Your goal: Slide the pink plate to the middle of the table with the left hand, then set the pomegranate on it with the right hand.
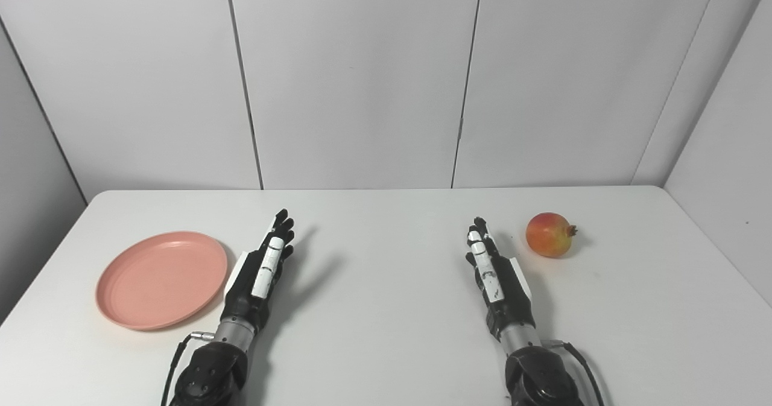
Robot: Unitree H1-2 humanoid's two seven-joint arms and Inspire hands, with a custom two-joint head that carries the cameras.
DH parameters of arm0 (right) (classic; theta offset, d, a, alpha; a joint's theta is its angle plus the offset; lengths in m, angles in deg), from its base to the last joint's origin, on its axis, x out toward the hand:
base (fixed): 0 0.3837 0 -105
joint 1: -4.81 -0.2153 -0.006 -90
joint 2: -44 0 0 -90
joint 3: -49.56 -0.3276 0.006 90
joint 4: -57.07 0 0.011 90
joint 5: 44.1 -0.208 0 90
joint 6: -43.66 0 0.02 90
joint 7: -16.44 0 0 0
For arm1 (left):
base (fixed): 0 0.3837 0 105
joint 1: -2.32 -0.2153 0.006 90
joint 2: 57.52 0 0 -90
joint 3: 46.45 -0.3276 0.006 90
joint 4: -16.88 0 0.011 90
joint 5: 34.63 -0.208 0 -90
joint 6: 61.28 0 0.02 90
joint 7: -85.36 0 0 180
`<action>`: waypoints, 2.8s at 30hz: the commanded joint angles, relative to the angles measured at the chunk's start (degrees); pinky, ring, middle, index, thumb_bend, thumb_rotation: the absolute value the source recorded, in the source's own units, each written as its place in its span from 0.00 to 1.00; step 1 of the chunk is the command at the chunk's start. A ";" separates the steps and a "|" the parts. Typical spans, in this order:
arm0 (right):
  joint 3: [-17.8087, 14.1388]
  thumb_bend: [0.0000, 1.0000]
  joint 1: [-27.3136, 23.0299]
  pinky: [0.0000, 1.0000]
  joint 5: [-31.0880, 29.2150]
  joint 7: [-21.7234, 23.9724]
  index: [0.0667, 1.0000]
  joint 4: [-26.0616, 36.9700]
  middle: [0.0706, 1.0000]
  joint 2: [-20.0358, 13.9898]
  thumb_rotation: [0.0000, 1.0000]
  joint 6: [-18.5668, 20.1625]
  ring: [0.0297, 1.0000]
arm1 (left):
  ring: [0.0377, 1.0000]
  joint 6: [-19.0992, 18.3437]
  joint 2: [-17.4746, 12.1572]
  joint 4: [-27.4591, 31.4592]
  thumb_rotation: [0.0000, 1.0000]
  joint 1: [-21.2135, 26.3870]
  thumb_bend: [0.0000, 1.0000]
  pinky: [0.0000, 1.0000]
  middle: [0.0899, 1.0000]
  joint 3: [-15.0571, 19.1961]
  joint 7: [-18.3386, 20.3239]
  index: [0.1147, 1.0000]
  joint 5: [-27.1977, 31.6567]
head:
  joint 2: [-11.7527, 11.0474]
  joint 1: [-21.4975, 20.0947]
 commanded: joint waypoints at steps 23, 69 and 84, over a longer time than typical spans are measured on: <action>0.08 0.59 -1.62 1.00 -0.15 0.44 1.00 0.86 1.00 0.03 0.92 -1.19 1.00 | 1.00 1.43 -0.36 -0.21 1.00 -0.07 0.65 0.99 1.00 -0.02 0.17 1.00 0.53 | 0.37 -0.16; -2.92 0.43 0.42 1.00 -6.30 7.52 1.00 -1.78 1.00 -4.73 0.92 -7.71 1.00 | 1.00 7.07 5.31 -9.15 1.00 2.10 0.60 1.00 1.00 -3.50 -7.67 1.00 -6.55 | -9.71 23.77; -3.00 0.49 -0.32 1.00 -5.33 6.83 1.00 -3.35 1.00 -4.14 0.89 -8.33 1.00 | 1.00 7.11 5.33 -8.06 1.00 1.87 0.63 1.00 1.00 -2.74 -6.37 1.00 -4.69 | -9.27 23.40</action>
